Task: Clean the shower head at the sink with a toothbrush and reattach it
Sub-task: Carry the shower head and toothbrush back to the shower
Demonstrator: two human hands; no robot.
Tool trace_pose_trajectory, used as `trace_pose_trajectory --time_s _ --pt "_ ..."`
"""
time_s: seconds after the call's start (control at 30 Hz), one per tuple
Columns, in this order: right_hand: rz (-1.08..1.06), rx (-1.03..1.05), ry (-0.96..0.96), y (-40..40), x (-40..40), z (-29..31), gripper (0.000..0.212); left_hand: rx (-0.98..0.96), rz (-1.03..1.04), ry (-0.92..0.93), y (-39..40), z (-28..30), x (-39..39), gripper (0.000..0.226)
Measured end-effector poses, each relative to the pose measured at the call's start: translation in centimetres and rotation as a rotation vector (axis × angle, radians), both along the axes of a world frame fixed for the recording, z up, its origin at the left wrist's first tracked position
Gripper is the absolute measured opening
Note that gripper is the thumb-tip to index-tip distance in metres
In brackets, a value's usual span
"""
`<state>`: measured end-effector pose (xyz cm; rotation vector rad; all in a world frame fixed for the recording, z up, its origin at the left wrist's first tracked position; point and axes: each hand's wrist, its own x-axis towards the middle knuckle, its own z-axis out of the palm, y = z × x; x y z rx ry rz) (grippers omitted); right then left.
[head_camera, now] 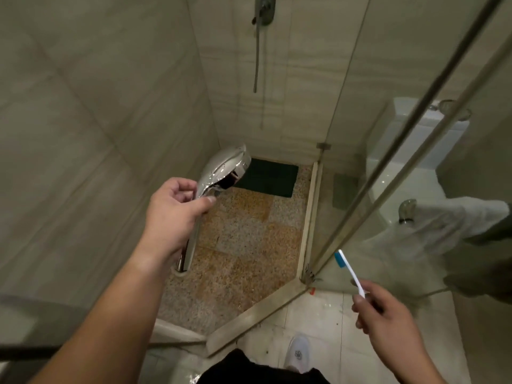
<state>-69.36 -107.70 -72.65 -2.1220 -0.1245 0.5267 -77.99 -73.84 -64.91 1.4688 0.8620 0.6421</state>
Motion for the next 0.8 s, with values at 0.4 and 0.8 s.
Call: trace_pose_trajectory --time_s 0.4,0.8 --pt "0.316 0.22 0.063 19.1 15.8 3.8 0.022 -0.08 0.174 0.198 5.3 -5.4 2.7 0.03" --pt "0.131 0.195 0.021 37.6 29.7 2.0 0.025 -0.07 0.027 0.249 26.8 -8.3 18.0 0.03"
